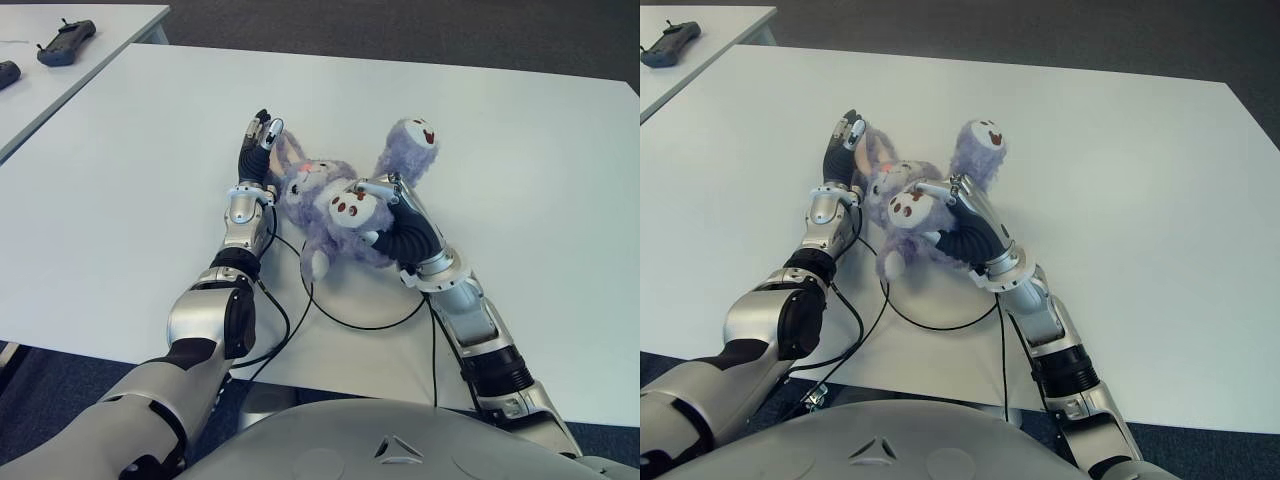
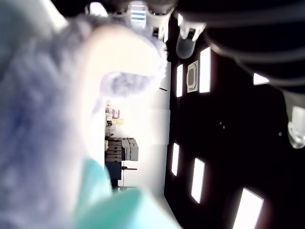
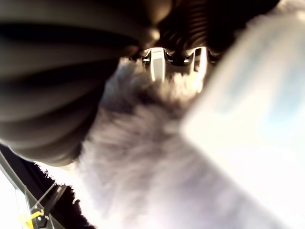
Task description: Put the doll into the plate.
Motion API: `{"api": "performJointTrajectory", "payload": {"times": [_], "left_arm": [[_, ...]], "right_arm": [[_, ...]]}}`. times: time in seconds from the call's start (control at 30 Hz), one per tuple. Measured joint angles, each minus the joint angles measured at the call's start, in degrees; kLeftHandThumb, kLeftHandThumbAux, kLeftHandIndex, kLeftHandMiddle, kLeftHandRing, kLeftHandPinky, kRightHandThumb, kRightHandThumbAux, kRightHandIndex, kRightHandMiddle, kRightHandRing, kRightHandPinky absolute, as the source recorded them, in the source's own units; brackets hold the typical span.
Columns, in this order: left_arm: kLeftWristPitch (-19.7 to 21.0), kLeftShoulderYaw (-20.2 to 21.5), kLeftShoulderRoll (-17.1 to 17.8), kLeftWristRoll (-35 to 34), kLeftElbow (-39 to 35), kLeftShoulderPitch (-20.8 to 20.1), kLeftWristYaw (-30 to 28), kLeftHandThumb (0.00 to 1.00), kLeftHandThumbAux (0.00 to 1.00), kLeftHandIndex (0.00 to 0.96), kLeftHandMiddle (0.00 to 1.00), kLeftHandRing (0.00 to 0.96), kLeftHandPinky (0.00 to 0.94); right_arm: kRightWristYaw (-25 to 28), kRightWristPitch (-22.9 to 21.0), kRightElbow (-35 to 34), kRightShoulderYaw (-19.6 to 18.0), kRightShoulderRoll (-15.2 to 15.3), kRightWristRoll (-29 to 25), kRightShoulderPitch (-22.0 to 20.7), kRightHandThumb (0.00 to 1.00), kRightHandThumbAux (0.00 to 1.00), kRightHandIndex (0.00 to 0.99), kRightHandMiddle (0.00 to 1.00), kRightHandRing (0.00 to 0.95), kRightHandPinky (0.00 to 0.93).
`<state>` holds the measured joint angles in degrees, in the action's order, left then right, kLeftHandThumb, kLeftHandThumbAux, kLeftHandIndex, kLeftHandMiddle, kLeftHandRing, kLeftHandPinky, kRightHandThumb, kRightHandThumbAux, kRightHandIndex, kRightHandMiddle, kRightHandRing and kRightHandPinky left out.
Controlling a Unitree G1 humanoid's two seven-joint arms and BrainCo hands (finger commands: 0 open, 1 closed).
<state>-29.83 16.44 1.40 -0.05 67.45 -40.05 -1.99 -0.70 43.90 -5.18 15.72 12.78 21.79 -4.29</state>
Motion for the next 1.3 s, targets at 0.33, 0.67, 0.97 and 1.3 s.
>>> {"api": "performJointTrajectory", "payload": {"times": [0.33,0.67,0.97,1.3], "left_arm": [[0.0,-0.2,-0.3,0.1,0.1,0.0,0.0,0.0,0.378,0.0,0.0,0.0,0.0],[0.0,-0.6,-0.2,0.1,0.1,0.3,0.0,0.0,0.392,0.0,0.0,0.0,0.0],[0.1,-0.9,-0.1,0.1,0.2,0.4,0.0,0.0,0.392,0.0,0.0,0.0,0.0],[0.0,-1.0,0.0,0.1,0.2,0.3,0.0,0.0,0.389,0.0,0.0,0.0,0.0]], "right_arm": [[-0.7,0.1,-0.8,2.1,1.4,0.5,2.8,0.699,0.717,0.438,0.902,0.888,0.882],[-5.4,0.0,2.9,2.4,1.4,1.4,2.1,0.704,0.714,0.438,0.92,0.901,0.903],[-7.1,-3.4,4.0,3.7,1.3,0.5,2.6,0.706,0.713,0.44,0.878,0.877,0.87],[-5.6,-13.8,-1.3,4.8,1.3,-2.2,5.0,0.707,0.714,0.44,0.872,0.874,0.855]]}}
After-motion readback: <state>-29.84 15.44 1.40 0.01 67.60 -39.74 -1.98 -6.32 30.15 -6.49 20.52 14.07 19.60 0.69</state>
